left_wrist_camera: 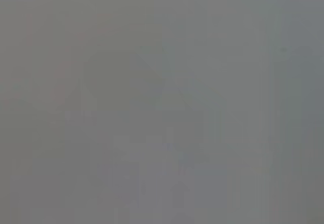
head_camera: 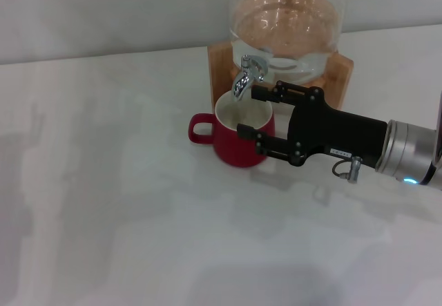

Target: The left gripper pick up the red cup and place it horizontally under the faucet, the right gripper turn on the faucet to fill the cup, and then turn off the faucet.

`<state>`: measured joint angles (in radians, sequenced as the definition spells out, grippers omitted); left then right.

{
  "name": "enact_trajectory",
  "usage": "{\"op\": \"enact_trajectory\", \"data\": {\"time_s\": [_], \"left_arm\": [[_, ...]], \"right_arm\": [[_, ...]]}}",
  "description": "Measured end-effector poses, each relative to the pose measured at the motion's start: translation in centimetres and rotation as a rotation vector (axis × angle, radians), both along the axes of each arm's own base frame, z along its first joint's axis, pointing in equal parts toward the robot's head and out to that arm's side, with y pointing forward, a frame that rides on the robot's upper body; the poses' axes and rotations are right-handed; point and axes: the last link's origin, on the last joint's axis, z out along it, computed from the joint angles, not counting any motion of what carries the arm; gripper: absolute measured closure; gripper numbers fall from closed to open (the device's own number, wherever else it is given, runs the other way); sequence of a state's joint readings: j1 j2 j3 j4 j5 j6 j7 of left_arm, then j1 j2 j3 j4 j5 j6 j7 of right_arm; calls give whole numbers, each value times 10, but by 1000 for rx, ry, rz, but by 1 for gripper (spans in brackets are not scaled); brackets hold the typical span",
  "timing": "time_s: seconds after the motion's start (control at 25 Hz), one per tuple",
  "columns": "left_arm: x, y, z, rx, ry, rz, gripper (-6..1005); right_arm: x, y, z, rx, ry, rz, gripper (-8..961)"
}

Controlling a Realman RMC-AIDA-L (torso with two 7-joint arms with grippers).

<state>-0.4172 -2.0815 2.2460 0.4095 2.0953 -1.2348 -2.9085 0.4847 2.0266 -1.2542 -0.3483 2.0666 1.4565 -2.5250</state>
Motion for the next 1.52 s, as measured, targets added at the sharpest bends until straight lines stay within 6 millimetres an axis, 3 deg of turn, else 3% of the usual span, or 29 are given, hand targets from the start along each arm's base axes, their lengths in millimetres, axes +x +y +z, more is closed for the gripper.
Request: {"op": "enact_trajectory", "data": {"time_s": [1.52], "left_arm": [[3, 2, 0, -1, 0, -9, 162]], "right_arm": [[-1, 0, -1, -8, 3, 0, 310]]}}
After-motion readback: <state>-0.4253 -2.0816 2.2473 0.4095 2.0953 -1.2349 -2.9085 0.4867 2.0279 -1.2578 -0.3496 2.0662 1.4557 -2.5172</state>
